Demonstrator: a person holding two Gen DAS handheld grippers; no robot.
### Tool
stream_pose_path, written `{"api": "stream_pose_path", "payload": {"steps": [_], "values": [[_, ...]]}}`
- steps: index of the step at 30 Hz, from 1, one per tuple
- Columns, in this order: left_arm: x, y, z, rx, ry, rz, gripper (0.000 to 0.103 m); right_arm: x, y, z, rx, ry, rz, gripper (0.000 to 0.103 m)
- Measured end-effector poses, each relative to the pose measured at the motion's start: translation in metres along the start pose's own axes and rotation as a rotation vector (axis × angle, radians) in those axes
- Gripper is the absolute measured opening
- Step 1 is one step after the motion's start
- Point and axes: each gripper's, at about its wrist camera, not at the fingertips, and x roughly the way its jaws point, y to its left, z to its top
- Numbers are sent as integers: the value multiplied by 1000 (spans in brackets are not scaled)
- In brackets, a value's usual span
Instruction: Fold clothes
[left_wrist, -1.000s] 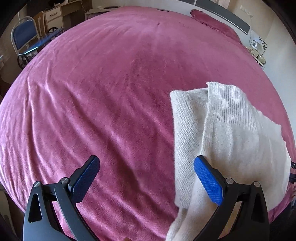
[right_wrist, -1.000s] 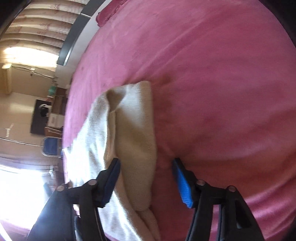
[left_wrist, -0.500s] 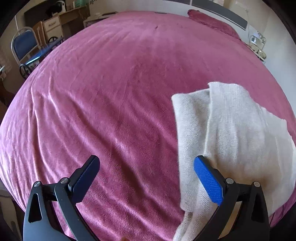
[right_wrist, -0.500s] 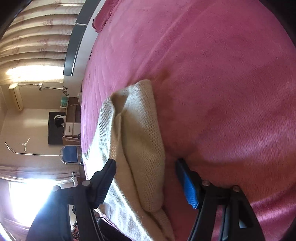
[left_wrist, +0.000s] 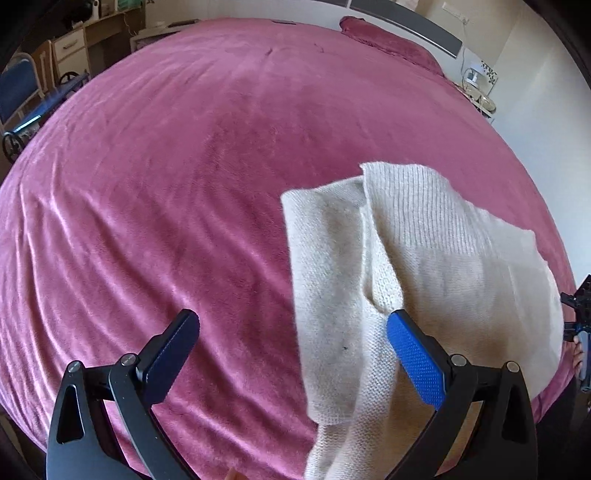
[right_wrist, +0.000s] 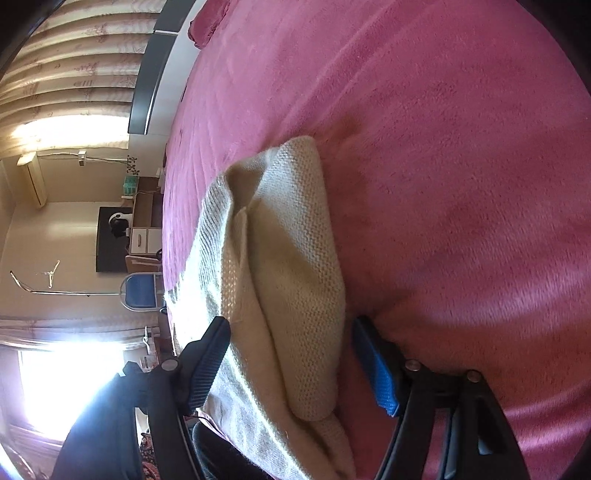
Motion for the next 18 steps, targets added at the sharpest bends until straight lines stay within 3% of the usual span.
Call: {"api": "stream_pose_path", "payload": {"steps": [5,8,10,15,18], "values": [[1,4,1,-31,31,-95,103,2,2,2,3,5,4,71],[-9,21,9,-77,-5,-128,103,2,2,3,2,7,2,71],[-11,21,2,-54,-7,-148,103,4,4,4,-11,16,-1,71],[4,-4,-19,108,110,-84,103,9,11,5,-68,45,-6,73],[11,-3,-20,90,108,-54,103,11,17,4,-100,59,-6,75]]}}
